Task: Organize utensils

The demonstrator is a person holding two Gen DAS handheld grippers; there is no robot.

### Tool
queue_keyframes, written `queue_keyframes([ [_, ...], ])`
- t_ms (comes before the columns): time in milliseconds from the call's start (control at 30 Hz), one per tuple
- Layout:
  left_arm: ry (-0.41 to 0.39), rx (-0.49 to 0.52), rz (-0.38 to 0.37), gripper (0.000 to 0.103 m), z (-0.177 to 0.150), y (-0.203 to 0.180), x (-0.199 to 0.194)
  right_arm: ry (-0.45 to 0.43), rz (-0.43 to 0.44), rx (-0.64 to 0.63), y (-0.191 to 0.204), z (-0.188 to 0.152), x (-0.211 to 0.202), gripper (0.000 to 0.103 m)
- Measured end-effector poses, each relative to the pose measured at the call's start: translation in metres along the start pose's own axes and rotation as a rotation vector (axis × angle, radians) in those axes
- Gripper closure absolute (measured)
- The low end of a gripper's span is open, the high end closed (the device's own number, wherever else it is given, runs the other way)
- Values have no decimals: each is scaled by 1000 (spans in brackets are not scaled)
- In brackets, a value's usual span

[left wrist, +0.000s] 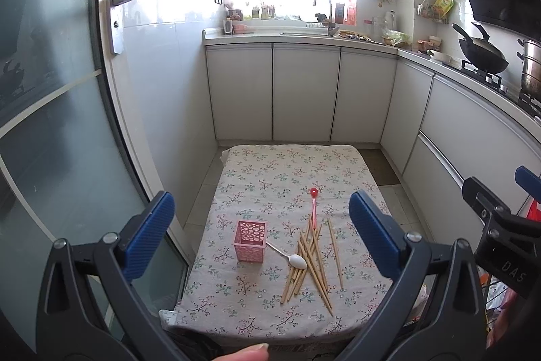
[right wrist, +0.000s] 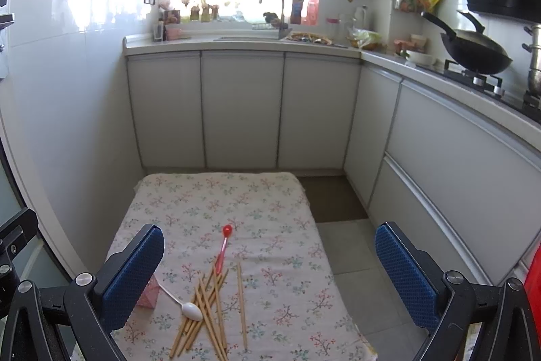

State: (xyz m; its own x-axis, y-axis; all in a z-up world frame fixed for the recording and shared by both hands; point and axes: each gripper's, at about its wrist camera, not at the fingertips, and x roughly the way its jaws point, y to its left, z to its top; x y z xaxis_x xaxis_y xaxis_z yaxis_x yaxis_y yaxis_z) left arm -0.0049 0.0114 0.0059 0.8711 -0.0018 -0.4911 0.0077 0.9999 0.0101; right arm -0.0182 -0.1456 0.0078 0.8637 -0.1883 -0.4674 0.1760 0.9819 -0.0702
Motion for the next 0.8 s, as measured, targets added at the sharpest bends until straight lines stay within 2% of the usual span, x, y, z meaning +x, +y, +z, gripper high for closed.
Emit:
queue_keyframes([
  [800, -7, -6, 3, 0, 2, 2, -1, -2, -2, -1, 0, 0, 3, 0],
])
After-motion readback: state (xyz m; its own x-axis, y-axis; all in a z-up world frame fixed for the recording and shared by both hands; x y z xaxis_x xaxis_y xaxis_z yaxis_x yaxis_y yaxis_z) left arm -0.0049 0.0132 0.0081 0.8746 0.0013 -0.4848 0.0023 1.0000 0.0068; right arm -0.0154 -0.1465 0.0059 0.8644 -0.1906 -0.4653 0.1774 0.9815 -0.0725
